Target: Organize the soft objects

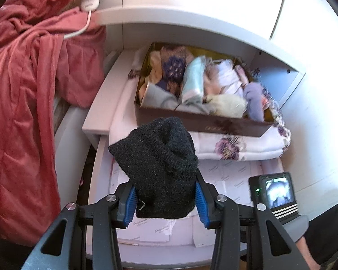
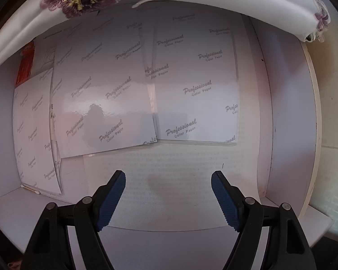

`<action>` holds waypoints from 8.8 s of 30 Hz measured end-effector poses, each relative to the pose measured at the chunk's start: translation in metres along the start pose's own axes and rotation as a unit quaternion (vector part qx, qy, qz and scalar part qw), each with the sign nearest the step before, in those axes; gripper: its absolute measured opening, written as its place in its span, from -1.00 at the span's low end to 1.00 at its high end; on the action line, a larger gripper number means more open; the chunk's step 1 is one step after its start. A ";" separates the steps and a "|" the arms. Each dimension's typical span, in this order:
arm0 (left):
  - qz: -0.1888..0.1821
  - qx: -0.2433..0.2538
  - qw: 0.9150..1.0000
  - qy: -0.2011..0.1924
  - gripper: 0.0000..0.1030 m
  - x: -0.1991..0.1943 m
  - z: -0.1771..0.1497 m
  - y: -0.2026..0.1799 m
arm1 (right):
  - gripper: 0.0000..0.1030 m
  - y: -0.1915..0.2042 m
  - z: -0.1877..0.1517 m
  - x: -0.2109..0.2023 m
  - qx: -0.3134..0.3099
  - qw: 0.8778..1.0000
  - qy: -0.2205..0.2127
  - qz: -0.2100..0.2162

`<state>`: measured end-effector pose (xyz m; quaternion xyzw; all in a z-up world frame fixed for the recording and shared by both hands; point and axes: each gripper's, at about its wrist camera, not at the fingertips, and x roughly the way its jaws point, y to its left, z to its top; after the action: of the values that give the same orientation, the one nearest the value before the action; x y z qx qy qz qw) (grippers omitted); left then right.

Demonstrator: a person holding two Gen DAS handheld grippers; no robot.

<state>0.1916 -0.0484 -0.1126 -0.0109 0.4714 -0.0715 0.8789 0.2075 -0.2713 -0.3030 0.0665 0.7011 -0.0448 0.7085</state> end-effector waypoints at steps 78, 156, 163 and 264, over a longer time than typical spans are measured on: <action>-0.096 -0.003 0.995 -0.004 0.21 0.102 0.134 -0.066 | 0.54 0.035 -0.003 0.017 -0.008 0.998 0.017 0.061; 0.022 -0.010 0.997 -0.070 0.27 -0.044 -0.012 -0.006 | 0.89 0.047 -0.025 -0.095 -0.039 0.983 -0.176 0.027; 0.022 -0.012 0.995 -0.093 0.27 -0.072 -0.024 -0.009 | 0.98 0.038 -0.040 -0.165 -0.009 0.965 -0.260 0.035; 0.068 -0.043 0.974 -0.213 0.45 -0.198 -0.052 -0.020 | 0.99 0.052 -0.174 -0.350 -0.014 0.860 -0.509 -0.021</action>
<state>0.0386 -0.0393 0.0240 -0.0315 0.2753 0.0126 0.9608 0.0392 -0.2029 0.0473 0.0096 0.2445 -0.0775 0.9665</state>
